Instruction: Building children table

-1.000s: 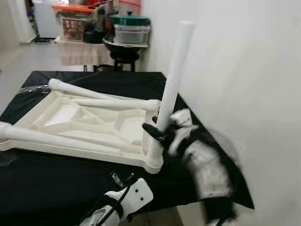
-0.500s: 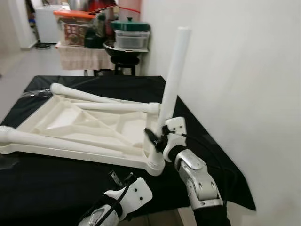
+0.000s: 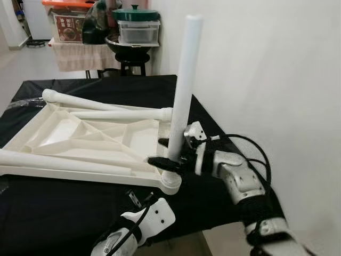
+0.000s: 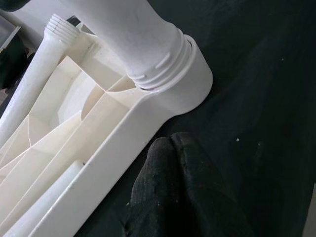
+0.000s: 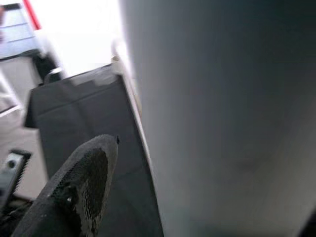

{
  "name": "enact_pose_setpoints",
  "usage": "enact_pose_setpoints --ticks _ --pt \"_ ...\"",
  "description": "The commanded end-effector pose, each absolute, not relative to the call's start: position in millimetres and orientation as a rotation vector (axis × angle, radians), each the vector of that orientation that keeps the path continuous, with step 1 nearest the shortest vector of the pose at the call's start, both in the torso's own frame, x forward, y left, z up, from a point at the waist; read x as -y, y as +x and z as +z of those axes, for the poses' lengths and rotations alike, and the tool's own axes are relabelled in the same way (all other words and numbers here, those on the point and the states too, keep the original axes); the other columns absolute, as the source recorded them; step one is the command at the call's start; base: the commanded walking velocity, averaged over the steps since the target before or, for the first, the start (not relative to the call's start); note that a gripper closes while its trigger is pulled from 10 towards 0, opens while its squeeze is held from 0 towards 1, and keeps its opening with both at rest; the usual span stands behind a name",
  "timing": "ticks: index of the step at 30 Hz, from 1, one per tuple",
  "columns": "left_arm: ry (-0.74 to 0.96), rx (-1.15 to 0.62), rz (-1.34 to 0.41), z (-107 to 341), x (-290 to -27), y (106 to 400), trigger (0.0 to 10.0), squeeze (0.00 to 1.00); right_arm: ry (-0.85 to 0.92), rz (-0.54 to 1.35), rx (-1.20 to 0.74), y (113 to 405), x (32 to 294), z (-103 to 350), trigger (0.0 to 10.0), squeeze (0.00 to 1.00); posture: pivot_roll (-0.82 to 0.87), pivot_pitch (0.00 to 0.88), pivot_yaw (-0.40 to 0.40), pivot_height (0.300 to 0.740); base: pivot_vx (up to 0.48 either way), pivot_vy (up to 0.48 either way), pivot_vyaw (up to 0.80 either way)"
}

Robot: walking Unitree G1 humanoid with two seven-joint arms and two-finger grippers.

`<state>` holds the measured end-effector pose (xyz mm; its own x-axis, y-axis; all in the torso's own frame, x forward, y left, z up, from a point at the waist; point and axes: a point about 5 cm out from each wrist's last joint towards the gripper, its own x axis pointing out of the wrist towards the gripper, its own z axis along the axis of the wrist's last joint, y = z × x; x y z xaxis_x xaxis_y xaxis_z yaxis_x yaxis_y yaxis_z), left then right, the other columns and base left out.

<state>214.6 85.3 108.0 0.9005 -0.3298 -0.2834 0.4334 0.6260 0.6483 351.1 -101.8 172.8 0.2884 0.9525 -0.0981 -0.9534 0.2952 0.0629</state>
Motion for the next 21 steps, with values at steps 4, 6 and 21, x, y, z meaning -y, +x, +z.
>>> enact_pose_setpoints --ticks 4,6,21 --pt "0.771 -0.152 -0.451 106 -82 214 10.0 0.00 0.053 1.342 -0.119 357 106 181 0.0 0.00 0.13 0.000 -0.113 0.740 0.000 0.000 0.00" --pt "0.771 -0.152 -0.451 106 -82 214 10.0 0.00 0.062 1.367 -0.121 357 107 182 0.0 0.00 0.13 0.000 -0.113 0.740 0.000 0.000 0.00" --pt "0.770 -0.150 -0.451 107 -82 211 10.0 0.00 0.029 0.666 -0.119 362 132 149 0.0 0.00 0.11 0.000 -0.123 0.740 0.000 0.000 0.00"
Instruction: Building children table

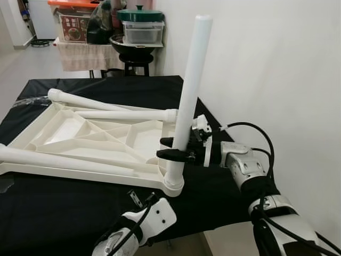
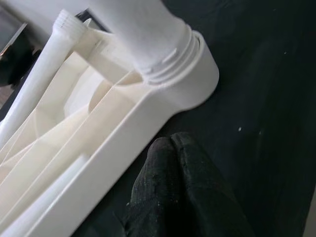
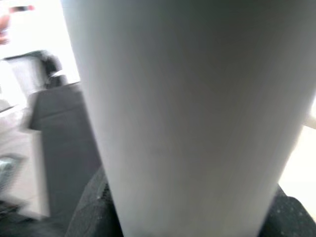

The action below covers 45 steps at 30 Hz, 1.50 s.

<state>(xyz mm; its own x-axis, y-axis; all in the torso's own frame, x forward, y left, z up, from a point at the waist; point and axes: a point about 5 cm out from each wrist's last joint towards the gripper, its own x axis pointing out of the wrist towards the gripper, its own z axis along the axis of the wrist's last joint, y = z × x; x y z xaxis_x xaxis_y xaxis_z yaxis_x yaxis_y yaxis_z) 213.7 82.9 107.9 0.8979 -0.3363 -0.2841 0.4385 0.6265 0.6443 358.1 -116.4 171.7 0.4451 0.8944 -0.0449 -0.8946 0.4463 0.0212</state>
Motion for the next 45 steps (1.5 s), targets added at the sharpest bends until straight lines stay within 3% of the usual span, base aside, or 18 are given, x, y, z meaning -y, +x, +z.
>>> enact_pose_setpoints --ticks 1,2,3,5,8,13,14,18,19,22,24,26,27,39,40,45 --pt "0.770 -0.150 -0.451 107 -82 211 10.0 0.00 0.029 0.666 -0.119 362 132 149 0.0 0.00 0.11 0.000 -0.123 0.740 0.000 0.000 0.00" --pt "0.770 -0.150 -0.451 107 -82 210 10.0 0.00 0.045 0.406 -0.119 361 137 141 0.0 0.00 0.11 0.000 -0.123 0.740 0.000 0.000 0.00" --pt "0.770 -0.150 -0.451 107 -82 210 10.0 0.00 0.045 0.406 -0.119 361 137 141 0.0 0.00 0.11 0.000 -0.123 0.740 0.000 0.000 0.00" --pt "0.772 -0.149 -0.451 108 -84 209 10.0 0.00 0.103 0.285 -0.134 325 110 119 0.0 0.00 0.10 0.000 -0.107 0.740 0.000 0.000 0.00" --pt "0.772 -0.152 -0.452 107 -85 210 10.0 0.00 0.107 0.352 -0.148 312 89 110 0.0 0.00 0.09 0.000 -0.095 0.740 0.000 0.000 0.00" --pt "0.770 -0.155 -0.452 105 -84 211 10.0 0.00 0.042 0.400 -0.132 319 84 114 0.0 0.00 0.10 0.000 -0.112 0.740 0.000 0.000 0.00" --pt "0.770 -0.156 -0.451 105 -84 212 10.0 0.00 0.005 0.376 -0.137 321 84 116 10.0 0.00 0.10 0.000 -0.112 0.740 0.000 0.000 0.00" --pt "0.770 -0.157 -0.451 105 -84 213 10.0 0.00 0.000 0.394 -0.135 324 82 121 10.0 0.02 0.10 0.000 -0.114 0.740 0.000 0.000 0.00" --pt "0.770 -0.157 -0.451 105 -84 213 10.0 0.00 0.046 0.452 -0.108 326 76 132 10.0 1.00 0.10 0.000 -0.114 0.740 0.000 0.000 0.00" --pt "0.770 -0.157 -0.451 105 -84 213 10.0 0.00 0.072 0.493 -0.092 326 73 138 10.0 1.00 0.10 0.000 -0.114 0.740 0.000 0.000 0.00" --pt "0.770 -0.157 -0.452 105 -84 214 10.0 0.00 0.114 0.769 -0.059 328 65 153 10.0 1.00 0.10 0.000 -0.113 0.740 0.000 0.000 0.00" --pt "0.770 -0.157 -0.452 105 -83 214 10.0 0.00 0.115 0.859 -0.045 328 64 158 10.0 1.00 0.10 0.000 -0.113 0.740 0.000 0.000 0.00" --pt "0.770 -0.157 -0.452 105 -83 214 10.0 0.00 0.083 0.967 -0.022 329 66 163 10.0 0.00 0.10 0.000 -0.113 0.740 0.000 0.000 0.00" --pt "0.769 -0.158 -0.451 104 -82 217 10.0 0.00 0.007 1.383 -0.098 349 85 179 9.7 0.00 0.13 0.000 -0.108 0.740 0.000 0.000 0.00" --pt "0.769 -0.158 -0.451 104 -82 217 10.0 0.00 0.020 1.401 -0.108 351 87 181 0.1 0.00 0.13 0.000 -0.108 0.740 0.000 0.000 0.00" --pt "0.769 -0.157 -0.450 104 -82 217 10.0 0.00 0.026 1.422 -0.119 355 94 183 0.0 0.00 0.13 0.000 -0.108 0.740 0.000 0.000 0.00"
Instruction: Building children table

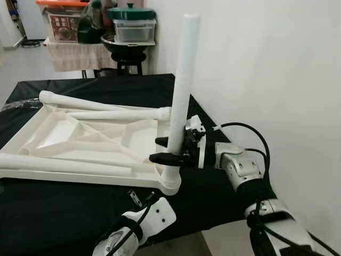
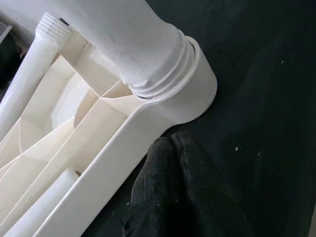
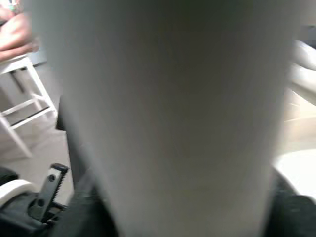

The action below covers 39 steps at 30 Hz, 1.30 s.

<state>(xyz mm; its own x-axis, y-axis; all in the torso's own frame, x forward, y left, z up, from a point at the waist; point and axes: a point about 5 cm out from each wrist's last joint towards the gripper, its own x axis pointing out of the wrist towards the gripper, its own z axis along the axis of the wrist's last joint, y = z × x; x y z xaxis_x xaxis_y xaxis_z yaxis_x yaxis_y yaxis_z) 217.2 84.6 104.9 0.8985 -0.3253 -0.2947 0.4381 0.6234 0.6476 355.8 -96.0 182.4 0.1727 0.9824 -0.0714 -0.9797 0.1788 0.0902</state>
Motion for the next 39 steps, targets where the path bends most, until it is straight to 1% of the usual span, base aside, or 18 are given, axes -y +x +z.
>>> enact_pose_setpoints --ticks 1,10,11,12,13,14,16,20,23,24,25,28,29,35,36,37,38,39 --pt "0.769 -0.157 -0.450 104 -82 217 10.0 0.00 0.026 1.422 -0.119 355 94 183 0.0 0.00 0.13 0.000 -0.108 0.740 0.000 0.000 0.00" --pt "0.769 -0.154 -0.451 105 -81 215 10.0 0.00 -0.002 1.258 -0.100 361 115 179 0.0 0.00 0.12 0.000 -0.111 0.740 0.000 0.000 0.00" --pt "0.769 -0.153 -0.451 106 -82 214 10.0 0.00 0.017 1.083 -0.144 362 119 167 0.0 0.00 0.12 0.000 -0.127 0.740 0.000 0.000 0.00" --pt "0.769 -0.153 -0.451 106 -82 214 10.0 0.00 0.017 1.083 -0.144 362 119 167 0.0 0.00 0.12 0.000 -0.127 0.740 0.000 0.000 0.00" --pt "0.770 -0.151 -0.451 107 -83 213 10.0 0.00 0.053 0.690 -0.167 365 120 148 0.0 0.00 0.11 0.000 -0.122 0.740 0.000 0.000 0.00" --pt "0.770 -0.151 -0.451 107 -83 213 10.0 0.00 0.053 0.690 -0.167 365 120 148 0.0 0.00 0.11 0.000 -0.122 0.740 0.000 0.000 0.00" --pt "0.772 -0.147 -0.452 109 -86 210 10.0 0.00 0.139 0.403 -0.270 318 92 103 0.0 0.00 0.11 0.000 -0.105 0.740 0.000 0.000 0.00" --pt "0.773 -0.146 -0.454 109 -85 211 10.0 0.00 0.158 0.403 -0.297 302 74 94 0.0 0.00 0.10 0.000 -0.101 0.740 0.000 0.000 0.00" --pt "0.773 -0.146 -0.454 109 -85 211 10.0 0.00 0.154 0.397 -0.297 303 75 94 0.0 0.00 0.10 0.000 -0.101 0.740 0.000 0.000 0.00" --pt "0.774 -0.145 -0.454 109 -84 211 10.0 0.00 0.123 0.400 -0.277 309 77 98 0.0 0.00 0.11 0.000 -0.123 0.740 0.000 0.000 0.00" --pt "0.774 -0.144 -0.453 109 -82 212 10.0 0.00 0.059 0.384 -0.256 317 77 108 10.0 0.00 0.11 0.000 -0.128 0.740 0.000 0.000 0.00" --pt "0.773 -0.144 -0.453 108 -82 212 10.0 0.00 0.031 0.378 -0.250 320 77 111 10.0 0.00 0.11 0.000 -0.128 0.740 0.000 0.000 0.00" --pt "0.772 -0.144 -0.453 108 -81 213 10.0 0.00 0.048 0.415 -0.243 320 73 116 10.0 1.00 0.11 0.000 -0.127 0.740 0.000 0.000 0.00" --pt "0.770 -0.144 -0.456 108 -80 214 10.0 0.00 0.157 0.531 -0.179 329 72 132 10.0 1.00 0.11 0.000 -0.123 0.740 0.000 0.000 0.00" --pt "0.769 -0.145 -0.456 107 -80 216 10.0 0.00 0.162 0.668 -0.094 339 79 149 10.0 0.56 0.11 0.000 -0.118 0.740 0.000 0.000 0.00" --pt "0.769 -0.145 -0.456 107 -80 216 10.0 0.00 0.162 0.668 -0.094 339 79 149 10.0 0.56 0.11 0.000 -0.118 0.740 0.000 0.000 0.00" --pt "0.768 -0.146 -0.456 107 -80 216 10.0 0.00 0.143 0.729 -0.064 344 84 155 10.0 0.00 0.10 0.000 -0.117 0.740 0.000 0.000 0.00" --pt "0.767 -0.147 -0.456 107 -80 217 10.0 0.00 0.125 0.799 -0.040 348 88 162 10.0 0.00 0.10 0.000 -0.111 0.740 0.000 0.000 0.00"
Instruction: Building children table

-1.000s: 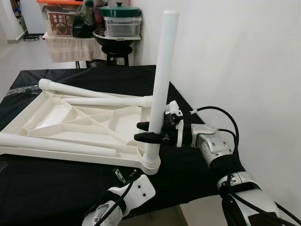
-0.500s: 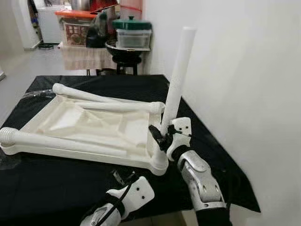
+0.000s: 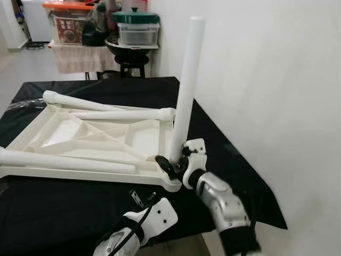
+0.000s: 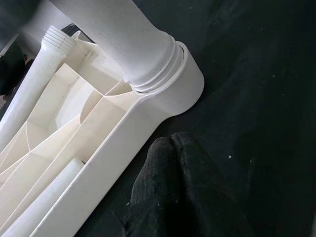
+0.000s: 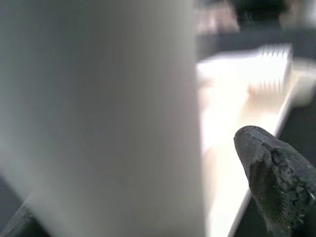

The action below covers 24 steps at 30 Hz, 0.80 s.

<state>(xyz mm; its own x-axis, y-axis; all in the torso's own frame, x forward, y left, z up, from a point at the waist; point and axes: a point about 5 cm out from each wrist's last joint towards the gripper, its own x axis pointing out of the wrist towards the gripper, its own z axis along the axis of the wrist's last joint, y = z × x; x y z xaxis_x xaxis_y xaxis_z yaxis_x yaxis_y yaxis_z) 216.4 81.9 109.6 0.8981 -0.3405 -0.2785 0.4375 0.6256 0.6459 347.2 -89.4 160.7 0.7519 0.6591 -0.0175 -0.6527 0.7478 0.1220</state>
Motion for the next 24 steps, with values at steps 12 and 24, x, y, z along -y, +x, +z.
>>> enact_pose_setpoints --ticks 12,24 --pt "0.764 -0.154 -0.452 103 -82 228 10.0 0.00 0.040 1.165 -0.150 364 111 170 5.1 0.00 0.10 0.000 -0.111 0.740 0.000 0.000 0.00" --pt "0.764 -0.159 -0.454 100 -81 237 10.0 0.00 -0.004 1.240 -0.194 364 124 168 0.0 0.00 0.12 0.000 -0.122 0.740 0.000 0.000 0.00"
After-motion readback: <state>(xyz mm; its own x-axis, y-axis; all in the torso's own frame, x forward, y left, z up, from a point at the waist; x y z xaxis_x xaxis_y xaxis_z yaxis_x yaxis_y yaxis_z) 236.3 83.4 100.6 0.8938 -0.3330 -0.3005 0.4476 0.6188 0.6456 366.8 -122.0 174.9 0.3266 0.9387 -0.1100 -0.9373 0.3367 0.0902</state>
